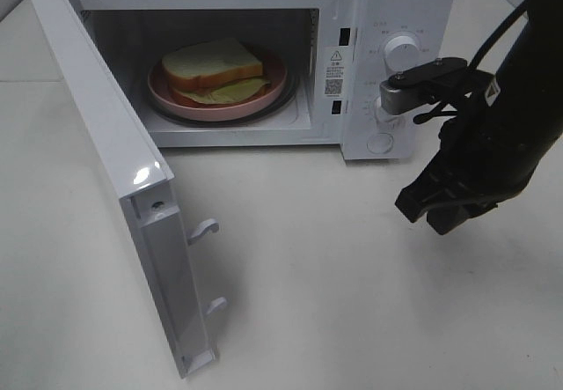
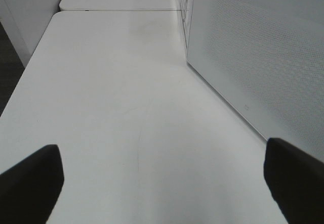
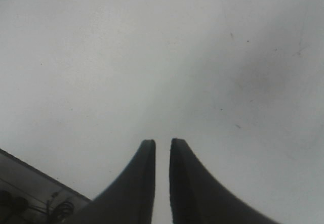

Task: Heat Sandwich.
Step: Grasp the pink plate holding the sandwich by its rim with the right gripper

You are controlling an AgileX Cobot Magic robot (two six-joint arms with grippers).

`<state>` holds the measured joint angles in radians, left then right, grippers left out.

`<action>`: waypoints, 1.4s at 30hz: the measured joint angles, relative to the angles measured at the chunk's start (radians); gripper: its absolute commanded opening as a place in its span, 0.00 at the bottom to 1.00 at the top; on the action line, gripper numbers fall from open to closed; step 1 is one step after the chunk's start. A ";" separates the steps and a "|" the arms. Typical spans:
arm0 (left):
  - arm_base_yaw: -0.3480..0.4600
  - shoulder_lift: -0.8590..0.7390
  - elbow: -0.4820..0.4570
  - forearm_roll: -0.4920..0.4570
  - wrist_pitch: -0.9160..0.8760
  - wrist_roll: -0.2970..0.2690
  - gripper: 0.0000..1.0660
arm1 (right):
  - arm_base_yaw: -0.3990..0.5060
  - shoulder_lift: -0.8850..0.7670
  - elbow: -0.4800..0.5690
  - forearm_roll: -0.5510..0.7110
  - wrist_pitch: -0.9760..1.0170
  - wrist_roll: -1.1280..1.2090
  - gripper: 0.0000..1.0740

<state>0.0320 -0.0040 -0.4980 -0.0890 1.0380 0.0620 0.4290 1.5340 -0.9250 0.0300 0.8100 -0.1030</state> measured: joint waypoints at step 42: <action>0.000 0.000 0.000 0.000 0.000 0.000 0.95 | 0.000 -0.012 -0.084 -0.050 0.033 -0.999 0.82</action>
<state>0.0320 -0.0040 -0.4980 -0.0890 1.0380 0.0620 0.4290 1.5220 -1.0090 -0.0200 0.8430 -1.1020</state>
